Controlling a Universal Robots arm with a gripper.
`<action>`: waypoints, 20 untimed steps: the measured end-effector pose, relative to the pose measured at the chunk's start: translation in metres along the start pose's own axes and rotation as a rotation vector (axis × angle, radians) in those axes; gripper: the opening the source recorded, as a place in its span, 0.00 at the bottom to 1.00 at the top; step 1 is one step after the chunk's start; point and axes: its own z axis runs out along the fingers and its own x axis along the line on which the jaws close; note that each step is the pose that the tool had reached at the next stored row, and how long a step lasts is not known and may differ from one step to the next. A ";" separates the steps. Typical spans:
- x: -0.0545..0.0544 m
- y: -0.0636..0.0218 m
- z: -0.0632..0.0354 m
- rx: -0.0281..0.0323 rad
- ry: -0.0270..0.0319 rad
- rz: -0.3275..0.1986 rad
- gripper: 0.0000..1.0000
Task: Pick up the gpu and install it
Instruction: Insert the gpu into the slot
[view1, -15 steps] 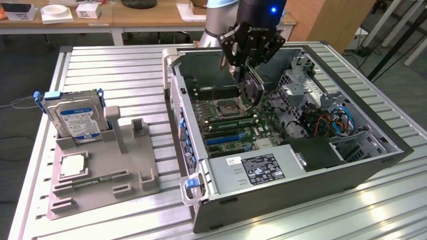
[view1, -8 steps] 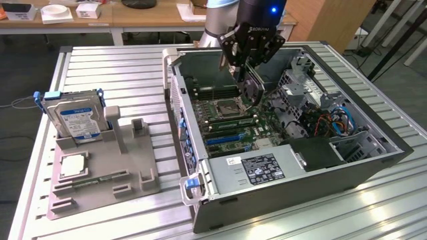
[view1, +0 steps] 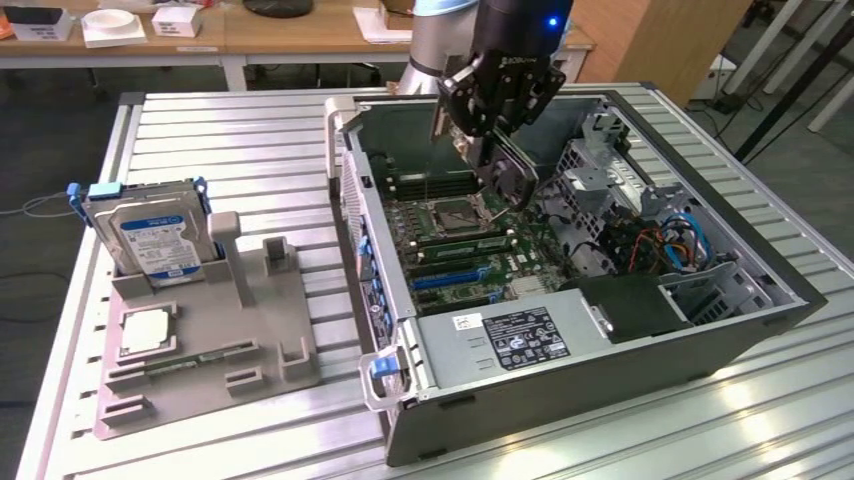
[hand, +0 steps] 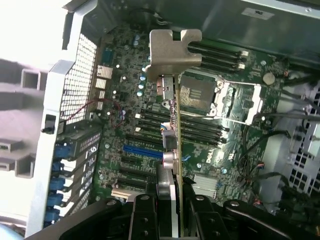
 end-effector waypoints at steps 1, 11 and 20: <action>0.000 0.0000 0.0002 0.0002 -0.0009 -0.018 0.29; 0.000 0.0001 0.0026 0.0027 -0.0097 -0.199 0.29; 0.000 0.0002 0.0049 0.0047 -0.0177 -0.362 0.29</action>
